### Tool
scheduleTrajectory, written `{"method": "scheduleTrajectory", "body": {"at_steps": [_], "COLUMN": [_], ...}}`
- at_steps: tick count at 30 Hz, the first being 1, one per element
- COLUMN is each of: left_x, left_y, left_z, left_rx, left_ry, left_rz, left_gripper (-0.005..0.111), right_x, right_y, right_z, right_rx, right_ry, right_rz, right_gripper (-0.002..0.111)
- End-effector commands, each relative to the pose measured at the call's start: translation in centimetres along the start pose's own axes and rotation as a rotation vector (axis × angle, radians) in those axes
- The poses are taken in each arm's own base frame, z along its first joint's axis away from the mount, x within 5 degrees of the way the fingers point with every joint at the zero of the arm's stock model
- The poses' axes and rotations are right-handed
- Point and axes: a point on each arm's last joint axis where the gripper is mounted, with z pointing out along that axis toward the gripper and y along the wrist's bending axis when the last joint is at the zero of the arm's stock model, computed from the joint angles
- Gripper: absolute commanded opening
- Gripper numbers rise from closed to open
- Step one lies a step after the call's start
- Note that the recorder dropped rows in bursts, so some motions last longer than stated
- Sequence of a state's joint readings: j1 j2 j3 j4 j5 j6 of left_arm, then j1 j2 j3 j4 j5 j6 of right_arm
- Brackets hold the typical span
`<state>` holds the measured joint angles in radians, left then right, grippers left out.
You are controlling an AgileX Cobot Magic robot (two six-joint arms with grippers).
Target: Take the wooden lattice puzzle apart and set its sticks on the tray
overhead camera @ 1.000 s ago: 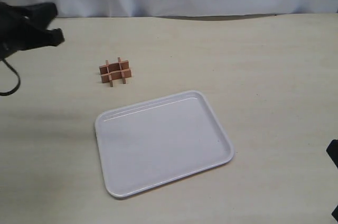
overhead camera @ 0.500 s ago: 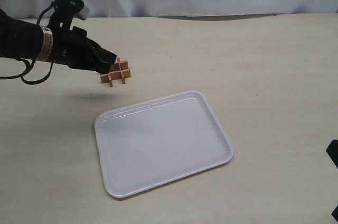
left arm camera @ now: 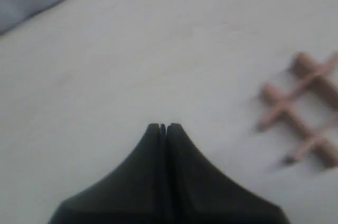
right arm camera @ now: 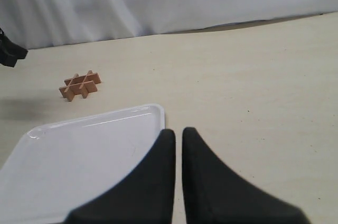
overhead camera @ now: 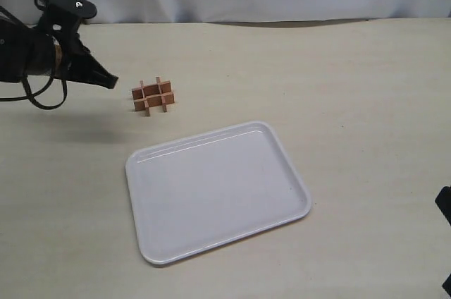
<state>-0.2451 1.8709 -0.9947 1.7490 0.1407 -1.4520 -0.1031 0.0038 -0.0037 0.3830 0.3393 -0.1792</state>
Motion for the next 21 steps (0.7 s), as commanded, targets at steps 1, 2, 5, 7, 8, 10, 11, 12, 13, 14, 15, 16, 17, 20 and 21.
{"method": "scheduleTrajectory", "body": {"at_steps": [1,2,5,7,8,10,11,12,13,14,15,16,17,20,21], "left_x": [-0.9,-1.1,-1.1,-1.1,-1.1,-1.3,-1.4,-1.6,-1.9,-2.2,-2.6,-2.9,-3.0,-3.4,-3.4], "left_y": [-3.2,-3.5,-3.5,-2.9,-2.3,-1.6,-1.4,-1.4,-1.9,-2.6,-3.5,-4.4,-5.0,-6.4,-6.5], "left_z": [-0.5,-0.6,-0.6,-0.4,-0.2,-0.5,-0.8,-1.1,-1.2,-1.2,-1.2,-1.1,-1.2,-1.5,-1.7], "left_rx": [0.331,0.369,0.367,0.246,0.114,-0.128,-0.215,-0.290,-0.284,-0.239,-0.153,-0.059,0.011,0.085,0.068], "left_ry": [-0.045,-0.051,-0.049,-0.045,-0.036,-0.023,-0.020,-0.020,-0.028,-0.036,-0.053,-0.056,-0.052,-0.021,0.034], "left_rz": [-0.038,-0.051,-0.058,-0.020,-0.009,0.040,0.056,0.077,0.110,0.147,0.194,0.177,0.139,0.142,0.170], "left_gripper": [0.000,0.000,0.000,0.000,0.000,0.000,0.000,0.000,0.000,0.000,0.000,0.000,0.000,0.000,0.000], "right_x": [0.1,0.1,0.1,0.1,0.1,0.1,0.1,0.1,0.1,0.1,0.1,0.1,0.1,0.1,0.1], "right_y": [0.0,0.0,0.0,0.0,0.0,0.0,0.0,0.0,0.0,0.0,0.0,0.0,0.0,0.0,0.0], "right_z": [0.0,0.0,0.0,0.0,0.0,0.0,0.0,0.0,0.0,0.0,0.0,0.0,0.0,0.0,0.0], "right_rx": [0.002,0.002,0.002,0.002,0.002,0.002,0.002,0.002,0.002,0.002,0.002,0.002,0.002,0.002,0.002], "right_ry": [0.003,0.003,0.003,0.003,0.003,0.003,0.003,0.003,0.003,0.003,0.003,0.003,0.003,0.003,0.003], "right_rz": [-0.014,-0.014,-0.014,-0.014,-0.014,-0.014,-0.014,-0.014,-0.014,-0.014,-0.014,-0.014,-0.014,-0.014,-0.014], "right_gripper": [0.004,0.004,0.004,0.004,0.004,0.004,0.004,0.004,0.004,0.004,0.004,0.004,0.004,0.004,0.004]}}
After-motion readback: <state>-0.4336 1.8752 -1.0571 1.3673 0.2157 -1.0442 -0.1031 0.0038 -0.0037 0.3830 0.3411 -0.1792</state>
